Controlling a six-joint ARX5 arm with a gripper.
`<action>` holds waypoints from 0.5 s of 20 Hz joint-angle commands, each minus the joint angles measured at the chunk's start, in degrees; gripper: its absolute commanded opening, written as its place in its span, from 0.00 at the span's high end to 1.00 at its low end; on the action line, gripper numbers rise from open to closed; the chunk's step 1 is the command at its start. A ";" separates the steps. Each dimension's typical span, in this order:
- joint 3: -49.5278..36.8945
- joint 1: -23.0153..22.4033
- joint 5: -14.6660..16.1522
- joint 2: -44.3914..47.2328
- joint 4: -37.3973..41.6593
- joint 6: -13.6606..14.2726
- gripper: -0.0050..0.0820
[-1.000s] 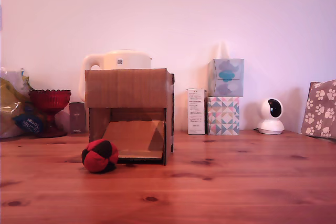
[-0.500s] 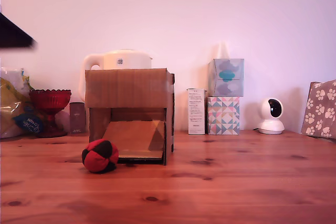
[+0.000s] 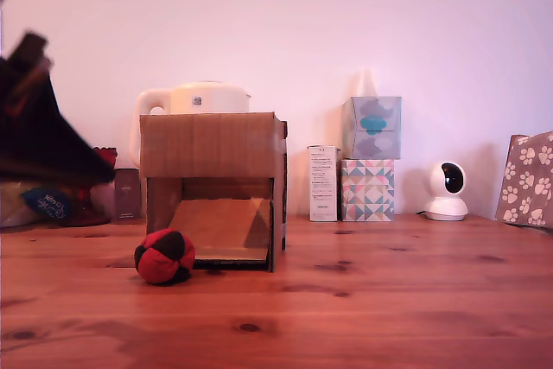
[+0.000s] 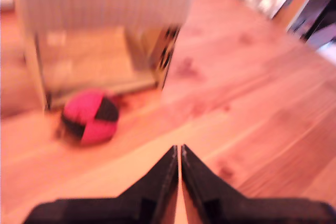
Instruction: Drop the footbag into the cardboard dice tower
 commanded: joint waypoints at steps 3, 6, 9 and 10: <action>0.00 0.09 -3.21 5.64 8.33 1.14 0.23; 0.00 0.09 -5.62 12.17 15.08 3.56 0.04; 0.42 0.09 -7.45 19.04 21.70 4.63 0.04; 0.85 0.09 -7.98 20.98 23.30 5.05 0.04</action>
